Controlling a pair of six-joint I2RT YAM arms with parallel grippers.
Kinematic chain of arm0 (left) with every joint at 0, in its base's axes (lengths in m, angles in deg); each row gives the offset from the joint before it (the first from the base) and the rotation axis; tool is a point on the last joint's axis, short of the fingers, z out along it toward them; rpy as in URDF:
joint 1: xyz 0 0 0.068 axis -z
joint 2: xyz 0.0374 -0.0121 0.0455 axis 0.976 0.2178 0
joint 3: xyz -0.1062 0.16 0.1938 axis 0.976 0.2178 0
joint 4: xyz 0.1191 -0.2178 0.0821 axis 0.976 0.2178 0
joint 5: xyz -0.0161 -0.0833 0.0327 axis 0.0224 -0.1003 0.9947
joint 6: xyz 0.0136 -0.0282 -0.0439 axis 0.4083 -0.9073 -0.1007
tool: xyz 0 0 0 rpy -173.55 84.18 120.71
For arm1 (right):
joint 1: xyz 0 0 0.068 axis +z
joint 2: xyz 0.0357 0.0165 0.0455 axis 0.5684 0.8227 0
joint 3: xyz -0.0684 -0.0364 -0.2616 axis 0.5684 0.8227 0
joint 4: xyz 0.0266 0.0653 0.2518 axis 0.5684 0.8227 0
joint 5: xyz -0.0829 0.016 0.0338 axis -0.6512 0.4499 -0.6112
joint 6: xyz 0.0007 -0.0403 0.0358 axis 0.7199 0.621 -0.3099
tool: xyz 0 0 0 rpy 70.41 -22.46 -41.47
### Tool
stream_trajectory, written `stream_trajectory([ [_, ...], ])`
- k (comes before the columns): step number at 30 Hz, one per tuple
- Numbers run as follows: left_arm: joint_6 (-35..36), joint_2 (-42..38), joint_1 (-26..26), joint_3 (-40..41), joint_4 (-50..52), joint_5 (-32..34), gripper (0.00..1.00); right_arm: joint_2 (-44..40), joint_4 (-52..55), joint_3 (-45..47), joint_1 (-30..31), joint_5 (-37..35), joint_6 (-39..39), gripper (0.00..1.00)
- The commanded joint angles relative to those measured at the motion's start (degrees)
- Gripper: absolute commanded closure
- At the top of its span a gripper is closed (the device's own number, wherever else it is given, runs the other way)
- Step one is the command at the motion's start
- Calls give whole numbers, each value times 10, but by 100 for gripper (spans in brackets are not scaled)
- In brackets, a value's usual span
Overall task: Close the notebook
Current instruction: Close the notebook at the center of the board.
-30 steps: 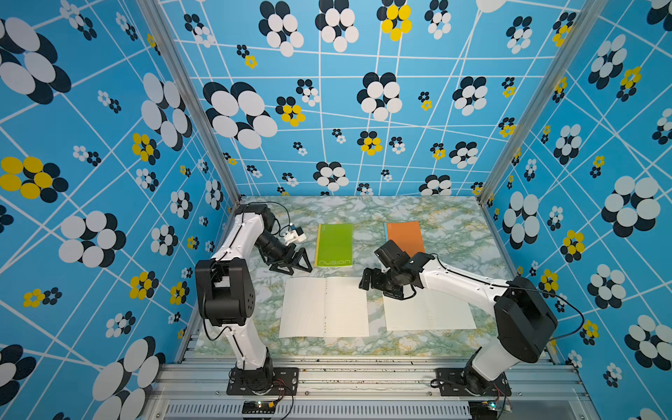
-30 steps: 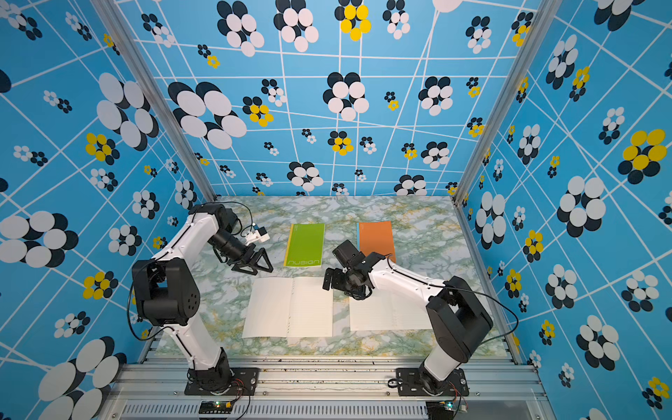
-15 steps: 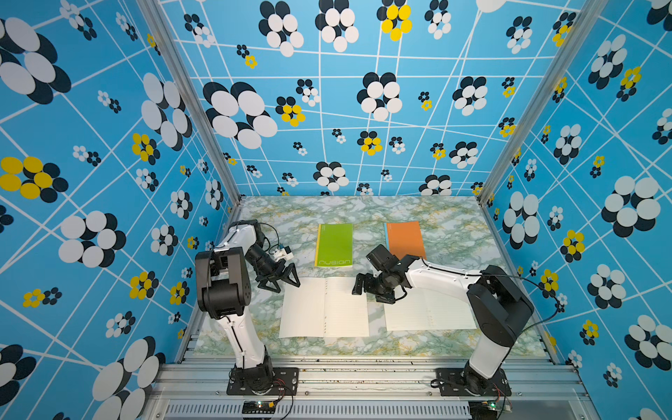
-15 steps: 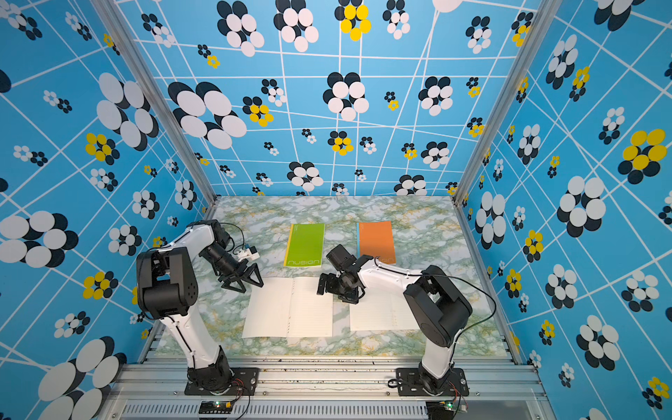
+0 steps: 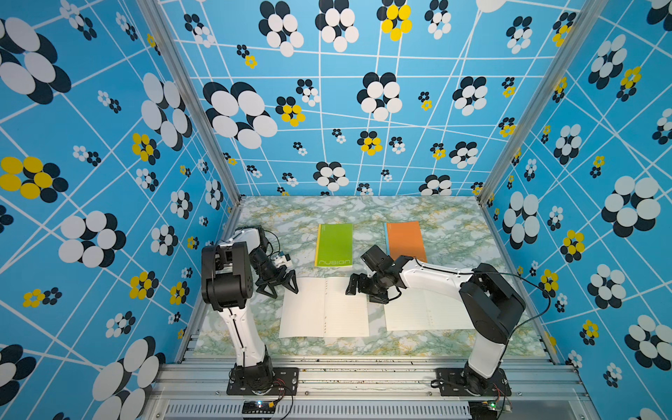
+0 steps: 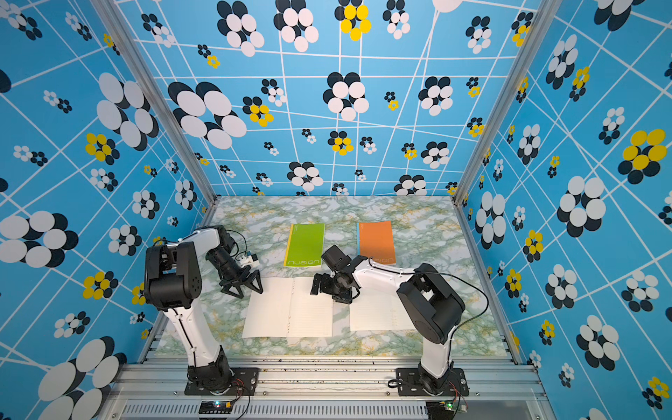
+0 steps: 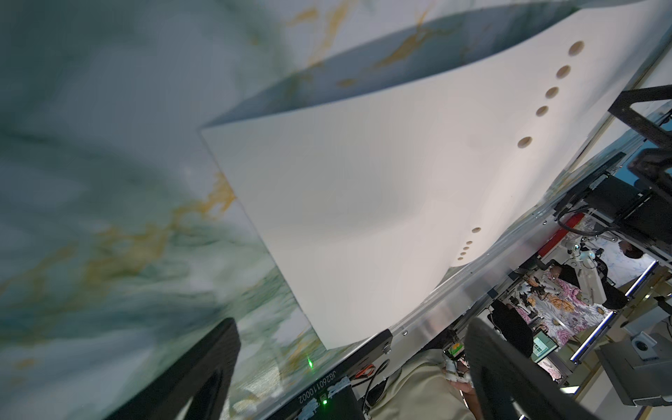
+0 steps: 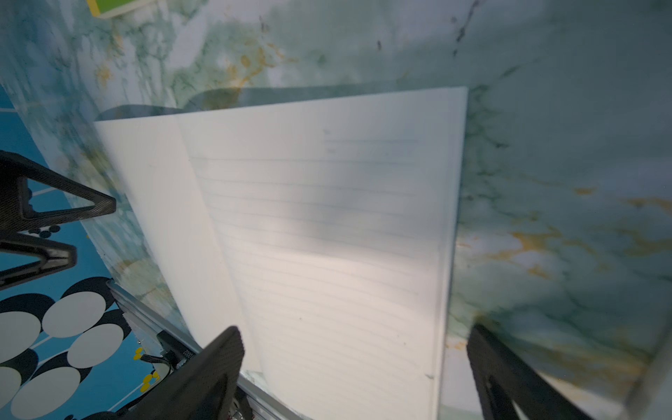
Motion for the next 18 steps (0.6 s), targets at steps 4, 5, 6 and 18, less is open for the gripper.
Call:
stream_trajectory([
  [4, -15, 7, 30, 24, -16, 34, 1, 16, 3, -8, 6, 7, -6, 1],
  [5, -16, 6, 33, 27, -19, 37, 1, 16, 3, -9, 7, 6, -5, 1],
  [6, -18, 6, 38, 31, -20, 40, 1, 17, 3, -8, 7, 6, -7, 1],
  [18, -48, 0, 77, 45, -27, 70, 1, 23, -10, -8, 18, 10, -11, 1],
])
